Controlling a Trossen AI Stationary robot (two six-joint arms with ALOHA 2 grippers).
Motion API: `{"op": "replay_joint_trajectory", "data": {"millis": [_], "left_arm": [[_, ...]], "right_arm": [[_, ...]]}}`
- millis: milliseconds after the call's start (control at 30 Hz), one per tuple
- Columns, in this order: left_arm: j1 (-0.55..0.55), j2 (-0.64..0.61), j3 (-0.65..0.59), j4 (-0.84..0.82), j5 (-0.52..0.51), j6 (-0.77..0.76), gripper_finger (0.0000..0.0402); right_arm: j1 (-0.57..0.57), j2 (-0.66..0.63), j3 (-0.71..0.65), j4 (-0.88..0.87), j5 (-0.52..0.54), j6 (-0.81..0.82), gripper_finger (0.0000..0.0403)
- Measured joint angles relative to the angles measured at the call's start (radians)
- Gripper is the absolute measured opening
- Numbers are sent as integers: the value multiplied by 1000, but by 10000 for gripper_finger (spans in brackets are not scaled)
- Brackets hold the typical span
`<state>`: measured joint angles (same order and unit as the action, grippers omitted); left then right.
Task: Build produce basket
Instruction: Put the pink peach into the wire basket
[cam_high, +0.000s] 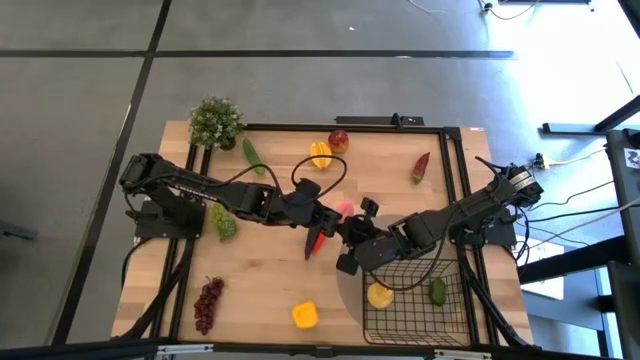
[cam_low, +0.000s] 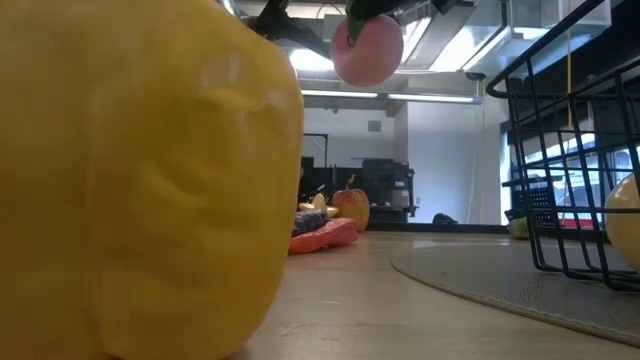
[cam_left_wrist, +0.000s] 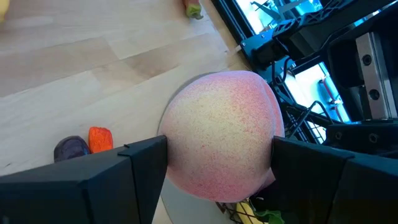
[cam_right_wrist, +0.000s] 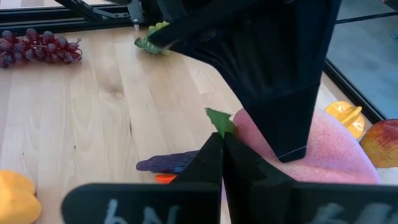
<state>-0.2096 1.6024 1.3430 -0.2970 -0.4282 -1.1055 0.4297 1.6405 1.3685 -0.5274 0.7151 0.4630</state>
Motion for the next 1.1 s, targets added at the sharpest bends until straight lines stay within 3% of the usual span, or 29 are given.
{"op": "replay_joint_trajectory", "data": {"millis": [1100], "left_arm": [[-1, 0, 0, -3, 20, -8, 238]], "right_arm": [[0, 0, 0, 1, -5, -23, 0]]}}
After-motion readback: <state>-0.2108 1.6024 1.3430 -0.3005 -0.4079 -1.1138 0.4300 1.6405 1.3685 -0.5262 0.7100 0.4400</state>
